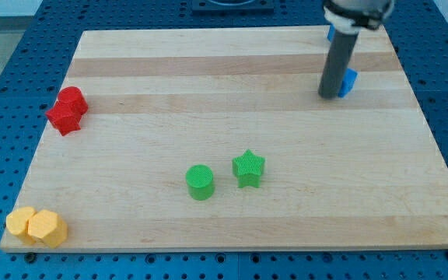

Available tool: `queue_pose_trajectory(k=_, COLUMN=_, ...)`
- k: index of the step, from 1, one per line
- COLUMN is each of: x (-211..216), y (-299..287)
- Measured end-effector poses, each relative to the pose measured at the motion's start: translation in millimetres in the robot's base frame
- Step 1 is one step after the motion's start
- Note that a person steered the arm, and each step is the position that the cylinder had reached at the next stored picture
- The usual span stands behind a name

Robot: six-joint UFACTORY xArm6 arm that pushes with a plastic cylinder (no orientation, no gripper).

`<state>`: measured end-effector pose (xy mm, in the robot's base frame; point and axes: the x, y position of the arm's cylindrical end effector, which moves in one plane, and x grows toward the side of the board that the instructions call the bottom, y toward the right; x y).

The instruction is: Push the blue cube into the blue triangle

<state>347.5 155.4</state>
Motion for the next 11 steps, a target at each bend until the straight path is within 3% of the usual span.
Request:
queue_pose_trajectory(k=1, x=-27, y=0)
queue_pose_trajectory(k=4, x=24, y=9)
queue_pose_trajectory(k=6, x=-54, y=23)
queue_pose_trajectory(k=7, x=-57, y=23)
queue_pose_trajectory(k=9, x=-17, y=40)
queue_pose_trajectory(k=11, x=-72, y=50)
